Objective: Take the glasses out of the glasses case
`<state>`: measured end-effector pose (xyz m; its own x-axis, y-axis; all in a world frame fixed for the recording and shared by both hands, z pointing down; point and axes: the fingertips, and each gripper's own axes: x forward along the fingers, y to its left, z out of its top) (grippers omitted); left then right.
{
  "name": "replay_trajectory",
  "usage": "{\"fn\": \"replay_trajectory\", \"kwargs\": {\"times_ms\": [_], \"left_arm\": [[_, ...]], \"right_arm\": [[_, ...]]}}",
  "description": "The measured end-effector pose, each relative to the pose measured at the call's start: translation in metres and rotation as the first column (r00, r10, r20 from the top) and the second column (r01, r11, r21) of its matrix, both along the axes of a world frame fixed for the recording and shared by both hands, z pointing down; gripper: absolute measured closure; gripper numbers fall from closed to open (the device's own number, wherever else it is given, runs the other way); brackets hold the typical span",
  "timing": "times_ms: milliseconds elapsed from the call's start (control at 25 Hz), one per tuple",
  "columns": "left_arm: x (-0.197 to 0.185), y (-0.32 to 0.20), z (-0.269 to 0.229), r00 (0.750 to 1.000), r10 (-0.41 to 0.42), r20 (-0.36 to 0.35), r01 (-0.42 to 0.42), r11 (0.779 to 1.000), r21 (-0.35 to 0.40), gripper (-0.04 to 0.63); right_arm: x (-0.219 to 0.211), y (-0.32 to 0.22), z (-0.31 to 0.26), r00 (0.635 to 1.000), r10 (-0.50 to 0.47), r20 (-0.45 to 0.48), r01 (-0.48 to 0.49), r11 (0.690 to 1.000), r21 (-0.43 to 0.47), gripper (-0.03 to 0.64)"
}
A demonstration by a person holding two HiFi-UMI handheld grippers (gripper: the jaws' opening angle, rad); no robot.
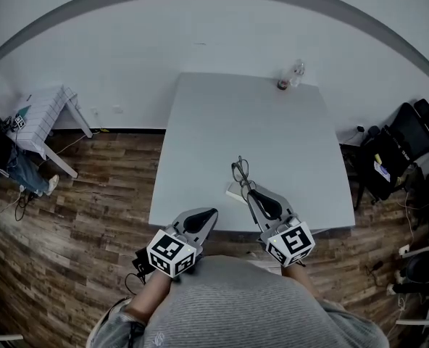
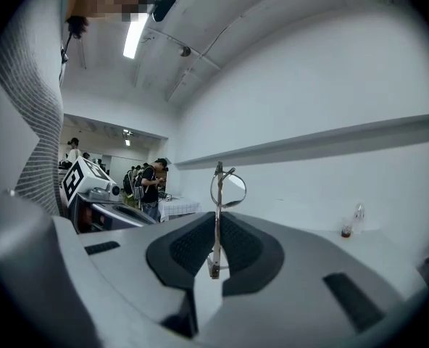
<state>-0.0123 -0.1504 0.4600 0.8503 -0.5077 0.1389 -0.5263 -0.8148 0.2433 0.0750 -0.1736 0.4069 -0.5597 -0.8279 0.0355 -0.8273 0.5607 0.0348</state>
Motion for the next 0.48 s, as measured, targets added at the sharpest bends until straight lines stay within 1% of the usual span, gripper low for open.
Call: {"fn": "replay_trajectory", "kwargs": {"times_ms": [200, 480], "left_arm": [[0.0043, -0.0017, 0.0015, 1.000, 0.012, 0.008, -0.012, 1.000, 0.000, 0.583], [0.0008, -0.0047, 0.0034, 1.000, 0.008, 0.006, -0.008, 1.000, -0.012, 0.581]], "right_arm": [[-0.0007, -0.0029, -0.0034, 1.000, -0.001, -0.008, 0.001, 1.000, 0.003, 0.585], [-0.0025, -0.0061, -0.0044, 1.000, 0.005, -0.002, -0.005, 1.000, 0.003, 0.586]]}}
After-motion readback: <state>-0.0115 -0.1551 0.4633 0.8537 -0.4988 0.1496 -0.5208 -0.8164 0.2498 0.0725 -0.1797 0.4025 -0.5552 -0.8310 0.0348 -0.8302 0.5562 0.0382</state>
